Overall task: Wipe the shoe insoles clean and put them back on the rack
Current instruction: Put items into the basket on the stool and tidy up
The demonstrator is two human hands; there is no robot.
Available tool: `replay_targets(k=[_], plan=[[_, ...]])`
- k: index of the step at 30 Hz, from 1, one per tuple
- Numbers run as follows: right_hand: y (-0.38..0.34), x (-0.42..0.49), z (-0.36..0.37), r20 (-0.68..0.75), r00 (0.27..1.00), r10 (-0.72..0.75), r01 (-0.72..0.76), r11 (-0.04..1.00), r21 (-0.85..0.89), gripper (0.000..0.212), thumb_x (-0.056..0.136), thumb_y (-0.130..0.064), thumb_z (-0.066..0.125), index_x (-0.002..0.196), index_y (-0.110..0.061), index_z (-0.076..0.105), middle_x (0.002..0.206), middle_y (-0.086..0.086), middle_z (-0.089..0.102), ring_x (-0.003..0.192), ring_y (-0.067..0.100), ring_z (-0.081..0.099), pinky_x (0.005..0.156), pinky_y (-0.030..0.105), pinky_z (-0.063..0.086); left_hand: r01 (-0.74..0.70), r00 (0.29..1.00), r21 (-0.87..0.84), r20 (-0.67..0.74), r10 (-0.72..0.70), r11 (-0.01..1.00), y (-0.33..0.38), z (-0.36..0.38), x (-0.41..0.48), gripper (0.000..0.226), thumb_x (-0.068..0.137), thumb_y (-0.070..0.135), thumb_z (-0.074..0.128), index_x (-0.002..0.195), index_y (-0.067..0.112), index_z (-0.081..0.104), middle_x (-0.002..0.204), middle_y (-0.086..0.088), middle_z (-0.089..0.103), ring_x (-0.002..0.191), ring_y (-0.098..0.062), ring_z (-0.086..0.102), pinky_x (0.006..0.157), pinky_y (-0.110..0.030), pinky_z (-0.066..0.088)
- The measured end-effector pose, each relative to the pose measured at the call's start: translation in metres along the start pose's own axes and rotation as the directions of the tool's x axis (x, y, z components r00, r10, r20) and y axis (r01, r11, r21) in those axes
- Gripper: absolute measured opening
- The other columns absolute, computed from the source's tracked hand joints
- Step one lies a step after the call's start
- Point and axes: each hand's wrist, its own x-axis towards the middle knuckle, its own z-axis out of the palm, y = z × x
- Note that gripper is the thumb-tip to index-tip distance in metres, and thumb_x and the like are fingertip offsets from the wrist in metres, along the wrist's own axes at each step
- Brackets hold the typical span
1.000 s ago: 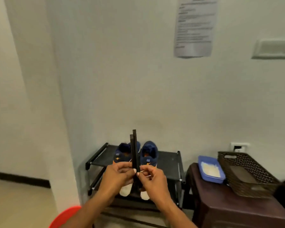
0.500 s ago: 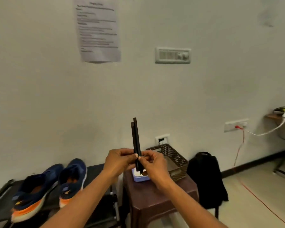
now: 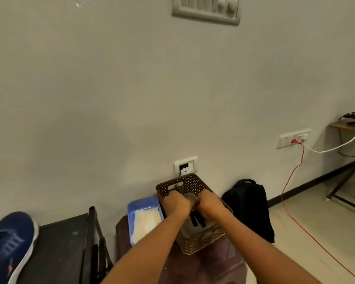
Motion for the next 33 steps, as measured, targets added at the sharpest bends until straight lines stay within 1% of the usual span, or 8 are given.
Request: replay_targets(k=[5,8,12,17,23,27,30,33], plan=[[0.010,0.021,0.039,0.057,0.996,0.069,-0.067,0.997,-0.038,0.018,0.094,-0.012,0.051,0.103,-0.007,0.066,0.100,0.009,0.071,0.084,0.022,0.068,0.079,0.034,0.057,-0.042,0.997,0.184,-0.050,0.052,0.982,-0.014,0.029,0.025,0.029,0.104,0.016,0.047,0.118,0.003,0.069,0.121,-0.012,0.069,0.111,-0.027,0.066,0.072,-0.027,0.042],[0.009,0.021,0.039,0.022,0.996,0.085,-0.084,0.996,-0.031,0.013,0.095,-0.011,0.050,0.090,-0.014,0.062,0.085,0.003,0.067,0.077,0.018,0.065,0.075,0.034,0.057,-0.049,0.998,0.207,-0.037,0.058,0.977,-0.015,0.033,0.032,0.033,0.104,0.019,0.046,0.122,0.002,0.067,0.123,-0.013,0.068,0.112,-0.027,0.066,0.073,-0.027,0.042],[0.004,0.009,0.033,0.052,0.993,0.103,-0.099,0.992,-0.084,0.011,0.092,-0.014,0.058,0.098,-0.013,0.066,0.093,0.005,0.071,0.084,0.021,0.070,0.083,0.040,0.060,-0.087,0.995,0.260,-0.015,0.094,0.962,-0.012,0.028,0.022,0.030,0.104,0.021,0.049,0.120,0.003,0.068,0.121,-0.013,0.069,0.111,-0.027,0.067,0.085,-0.030,0.053],[-0.002,-0.010,0.032,0.085,0.991,0.099,-0.083,0.980,-0.180,0.020,0.096,-0.024,0.052,0.109,-0.015,0.064,0.109,0.005,0.068,0.097,0.022,0.065,0.089,0.038,0.053,-0.092,0.994,0.224,-0.030,0.101,0.970,-0.017,0.017,0.002,0.021,0.100,0.008,0.055,0.114,0.004,0.070,0.112,-0.014,0.072,0.102,-0.027,0.070,0.086,-0.032,0.058],[-0.023,-0.029,0.037,0.075,0.990,0.122,-0.093,0.945,-0.313,0.039,0.091,-0.034,0.057,0.126,-0.017,0.062,0.129,0.008,0.064,0.119,0.027,0.061,0.098,0.040,0.048,-0.176,0.984,0.014,0.013,0.175,0.984,-0.034,-0.039,-0.033,0.019,0.083,0.009,0.063,0.091,0.008,0.080,0.090,-0.011,0.078,0.081,-0.026,0.076,0.074,-0.039,0.066],[-0.037,-0.040,0.032,-0.017,0.994,0.110,-0.109,0.929,-0.354,0.042,0.077,-0.040,0.068,0.108,-0.012,0.070,0.106,0.011,0.072,0.099,0.028,0.069,0.088,0.039,0.056,-0.236,0.971,0.022,-0.024,0.236,0.972,-0.055,-0.108,-0.061,0.017,0.079,0.006,0.065,0.089,0.000,0.078,0.087,-0.018,0.078,0.083,-0.032,0.077,0.077,-0.043,0.065],[-0.077,-0.064,0.020,-0.116,0.992,-0.050,0.004,0.929,-0.370,0.046,0.075,-0.048,0.069,0.099,-0.009,0.068,0.101,0.016,0.070,0.090,0.032,0.069,0.079,0.041,0.058,-0.208,0.970,0.064,-0.113,0.215,0.976,-0.075,-0.172,-0.076,0.013,0.073,0.004,0.073,0.084,0.003,0.080,0.081,-0.014,0.079,0.078,-0.028,0.078,0.075,-0.040,0.066],[-0.146,-0.096,0.008,-0.156,0.972,-0.177,0.124,0.946,-0.300,0.034,0.080,-0.039,0.069,0.090,-0.007,0.068,0.091,0.017,0.069,0.079,0.033,0.065,0.069,0.036,0.054,-0.136,0.966,0.047,-0.214,0.143,0.990,-0.100,-0.238,-0.090,0.014,0.076,0.008,0.080,0.089,0.004,0.078,0.077,-0.011,0.078,0.068,-0.023,0.077,0.069,-0.038,0.066]])
